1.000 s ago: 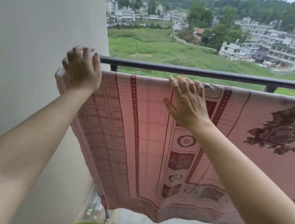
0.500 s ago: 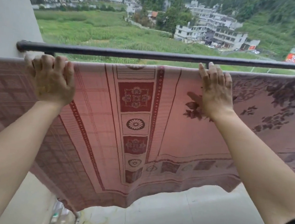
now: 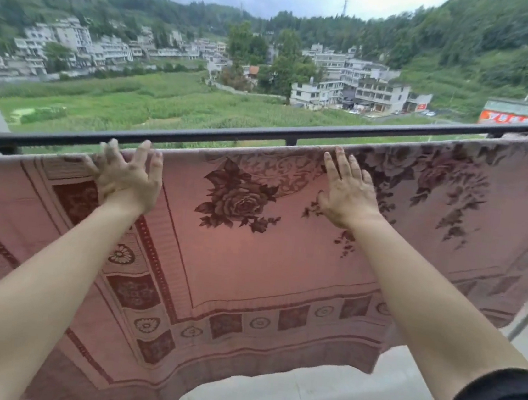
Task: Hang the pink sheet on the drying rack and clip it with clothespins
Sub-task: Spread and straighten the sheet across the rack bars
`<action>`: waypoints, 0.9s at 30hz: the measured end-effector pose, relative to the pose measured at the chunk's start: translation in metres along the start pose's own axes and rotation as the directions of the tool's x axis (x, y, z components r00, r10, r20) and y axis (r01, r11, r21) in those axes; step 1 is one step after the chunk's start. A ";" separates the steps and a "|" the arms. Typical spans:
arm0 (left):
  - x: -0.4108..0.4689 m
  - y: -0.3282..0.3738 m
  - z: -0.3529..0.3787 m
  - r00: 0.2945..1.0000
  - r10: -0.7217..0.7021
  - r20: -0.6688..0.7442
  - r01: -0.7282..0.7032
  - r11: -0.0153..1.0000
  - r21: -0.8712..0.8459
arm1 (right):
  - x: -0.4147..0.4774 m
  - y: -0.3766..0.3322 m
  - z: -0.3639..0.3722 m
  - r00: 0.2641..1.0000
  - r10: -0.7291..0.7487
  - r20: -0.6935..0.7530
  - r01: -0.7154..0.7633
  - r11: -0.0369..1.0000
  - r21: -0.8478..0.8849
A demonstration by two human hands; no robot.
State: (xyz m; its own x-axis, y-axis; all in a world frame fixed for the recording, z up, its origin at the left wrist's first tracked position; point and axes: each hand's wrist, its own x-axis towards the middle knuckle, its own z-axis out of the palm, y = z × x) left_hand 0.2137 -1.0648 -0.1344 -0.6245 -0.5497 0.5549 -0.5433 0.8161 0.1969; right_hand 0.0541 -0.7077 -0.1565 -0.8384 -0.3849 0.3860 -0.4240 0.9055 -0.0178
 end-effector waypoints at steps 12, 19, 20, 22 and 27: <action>-0.034 0.307 0.042 0.880 0.468 0.077 -0.473 0.880 0.048 | -0.017 0.231 -0.003 0.983 0.178 0.054 -0.183 0.978 0.106; -0.056 0.519 0.076 0.657 0.753 0.030 -0.752 0.658 -0.040 | -0.042 0.374 0.021 0.949 0.306 0.074 -0.313 0.943 0.110; -0.060 0.549 0.081 0.629 0.777 0.023 -0.776 0.629 -0.053 | -0.043 0.397 0.022 0.943 0.325 0.073 -0.331 0.939 0.096; -0.066 0.611 0.091 0.580 0.815 0.014 -0.810 0.578 -0.093 | -0.044 0.445 0.021 0.928 0.368 0.065 -0.372 0.927 0.058; -0.062 0.758 0.111 0.510 0.860 0.033 -0.845 0.508 -0.169 | -0.036 0.569 0.007 0.865 0.495 0.079 -0.496 0.868 -0.008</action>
State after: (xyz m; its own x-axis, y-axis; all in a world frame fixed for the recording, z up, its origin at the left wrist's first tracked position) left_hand -0.2217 -0.4322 -0.1093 -0.8040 0.4154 0.4256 0.3466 0.9088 -0.2323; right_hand -0.1595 -0.1804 -0.1867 -0.9625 0.1012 0.2519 0.0507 0.9786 -0.1994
